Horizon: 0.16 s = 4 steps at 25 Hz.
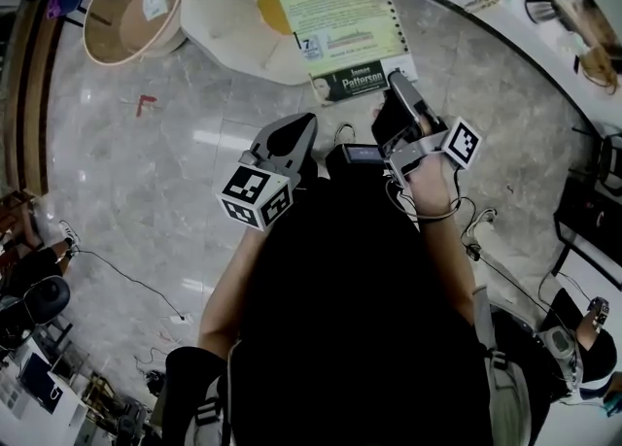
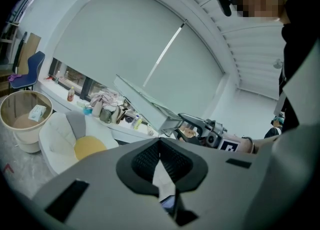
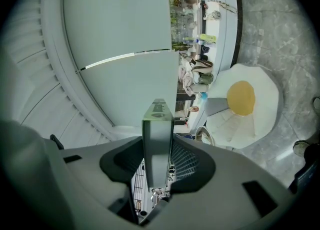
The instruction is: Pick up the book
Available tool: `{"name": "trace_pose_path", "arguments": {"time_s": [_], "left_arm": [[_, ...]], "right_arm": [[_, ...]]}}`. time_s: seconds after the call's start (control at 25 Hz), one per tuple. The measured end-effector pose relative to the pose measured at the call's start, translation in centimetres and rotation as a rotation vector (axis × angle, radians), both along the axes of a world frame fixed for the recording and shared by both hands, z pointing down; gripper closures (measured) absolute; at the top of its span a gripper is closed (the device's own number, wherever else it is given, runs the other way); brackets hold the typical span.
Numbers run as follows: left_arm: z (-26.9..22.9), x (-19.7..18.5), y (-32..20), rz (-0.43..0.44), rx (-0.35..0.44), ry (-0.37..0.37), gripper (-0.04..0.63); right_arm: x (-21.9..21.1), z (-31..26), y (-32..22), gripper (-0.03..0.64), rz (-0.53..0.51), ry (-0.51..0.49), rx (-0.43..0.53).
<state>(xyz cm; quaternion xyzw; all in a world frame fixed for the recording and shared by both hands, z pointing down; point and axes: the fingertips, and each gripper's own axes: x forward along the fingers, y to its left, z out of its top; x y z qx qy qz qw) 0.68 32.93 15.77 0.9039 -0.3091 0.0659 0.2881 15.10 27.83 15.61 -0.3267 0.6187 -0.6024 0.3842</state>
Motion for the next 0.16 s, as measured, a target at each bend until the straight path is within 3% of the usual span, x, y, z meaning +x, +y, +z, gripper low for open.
{"name": "trace_pose_path", "arguments": {"time_s": [0.16], "left_arm": [[-0.26,1.2,0.47,0.006,0.002,-0.005,0.58]], "right_arm": [[0.96,-0.27,0.0,0.436,-0.004,0.001,-0.002]]}}
